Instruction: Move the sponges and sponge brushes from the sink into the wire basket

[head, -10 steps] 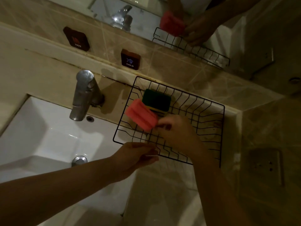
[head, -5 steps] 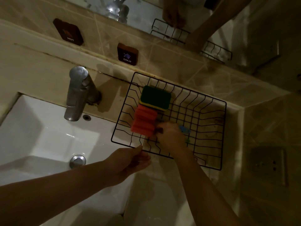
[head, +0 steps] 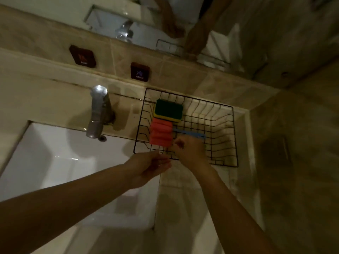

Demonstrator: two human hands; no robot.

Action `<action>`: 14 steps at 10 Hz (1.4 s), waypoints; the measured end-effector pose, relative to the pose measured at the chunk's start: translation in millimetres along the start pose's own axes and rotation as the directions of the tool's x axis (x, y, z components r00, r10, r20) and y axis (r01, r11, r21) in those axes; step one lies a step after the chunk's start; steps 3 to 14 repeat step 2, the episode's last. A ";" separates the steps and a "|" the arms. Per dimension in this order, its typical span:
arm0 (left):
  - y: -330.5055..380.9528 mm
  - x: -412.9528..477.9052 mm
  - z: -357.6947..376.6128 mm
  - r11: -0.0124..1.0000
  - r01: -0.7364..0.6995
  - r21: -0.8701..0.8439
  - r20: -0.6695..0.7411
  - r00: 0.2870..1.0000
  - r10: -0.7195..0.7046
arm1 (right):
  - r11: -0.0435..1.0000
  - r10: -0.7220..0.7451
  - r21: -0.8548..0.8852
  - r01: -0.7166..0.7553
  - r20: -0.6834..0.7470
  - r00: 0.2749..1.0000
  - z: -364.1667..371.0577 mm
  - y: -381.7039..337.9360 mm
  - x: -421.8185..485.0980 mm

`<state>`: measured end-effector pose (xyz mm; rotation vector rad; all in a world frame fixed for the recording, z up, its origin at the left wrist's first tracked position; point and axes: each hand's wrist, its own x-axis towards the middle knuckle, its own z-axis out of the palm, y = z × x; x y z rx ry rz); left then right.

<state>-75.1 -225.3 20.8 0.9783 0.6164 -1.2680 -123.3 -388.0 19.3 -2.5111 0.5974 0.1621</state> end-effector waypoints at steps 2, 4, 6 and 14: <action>7.2 -57.6 -11.3 0.804 -0.175 0.569 0.062 0.983 0.170 | 0.992 0.084 -0.103 -0.073 0.106 0.991 -0.2 -50.8 -86.1; 7.2 -57.6 -11.3 0.804 -0.175 0.569 0.062 0.983 0.170 | 0.992 0.084 -0.103 -0.073 0.106 0.991 -0.2 -50.8 -86.1; 7.2 -57.6 -11.3 0.804 -0.175 0.569 0.062 0.983 0.170 | 0.992 0.084 -0.103 -0.073 0.106 0.991 -0.2 -50.8 -86.1; 7.2 -57.6 -11.3 0.804 -0.175 0.569 0.062 0.983 0.170 | 0.992 0.084 -0.103 -0.073 0.106 0.991 -0.2 -50.8 -86.1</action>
